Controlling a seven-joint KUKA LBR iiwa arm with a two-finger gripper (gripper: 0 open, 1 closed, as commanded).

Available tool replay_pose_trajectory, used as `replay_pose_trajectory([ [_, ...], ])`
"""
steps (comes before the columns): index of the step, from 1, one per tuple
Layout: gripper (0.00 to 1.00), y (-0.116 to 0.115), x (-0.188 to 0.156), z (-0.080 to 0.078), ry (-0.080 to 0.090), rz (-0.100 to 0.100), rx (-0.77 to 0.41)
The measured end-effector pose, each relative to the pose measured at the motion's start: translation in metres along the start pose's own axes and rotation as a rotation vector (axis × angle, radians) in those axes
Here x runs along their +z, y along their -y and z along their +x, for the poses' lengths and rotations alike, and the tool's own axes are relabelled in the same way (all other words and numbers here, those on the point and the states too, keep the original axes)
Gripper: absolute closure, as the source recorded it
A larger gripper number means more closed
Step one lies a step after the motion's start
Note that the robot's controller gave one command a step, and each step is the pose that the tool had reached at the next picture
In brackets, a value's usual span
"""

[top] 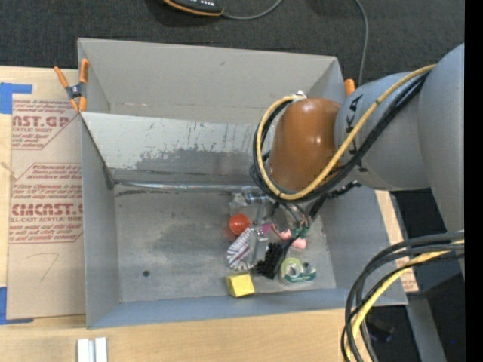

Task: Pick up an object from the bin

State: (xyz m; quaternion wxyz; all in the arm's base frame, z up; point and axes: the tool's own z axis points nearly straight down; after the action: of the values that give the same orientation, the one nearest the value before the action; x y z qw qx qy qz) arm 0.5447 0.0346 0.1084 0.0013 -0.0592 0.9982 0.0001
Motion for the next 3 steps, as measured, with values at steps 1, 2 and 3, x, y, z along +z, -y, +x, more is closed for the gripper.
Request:
replay_pose_trajectory([
  [1,1.0,0.07,0.032,0.031,0.0,-0.007,-0.059],
  [2,1.0,0.07,0.032,0.031,0.0,-0.007,-0.059],
  [3,1.0,0.078,-0.159,0.01,0.002,-0.007,-0.07],
])
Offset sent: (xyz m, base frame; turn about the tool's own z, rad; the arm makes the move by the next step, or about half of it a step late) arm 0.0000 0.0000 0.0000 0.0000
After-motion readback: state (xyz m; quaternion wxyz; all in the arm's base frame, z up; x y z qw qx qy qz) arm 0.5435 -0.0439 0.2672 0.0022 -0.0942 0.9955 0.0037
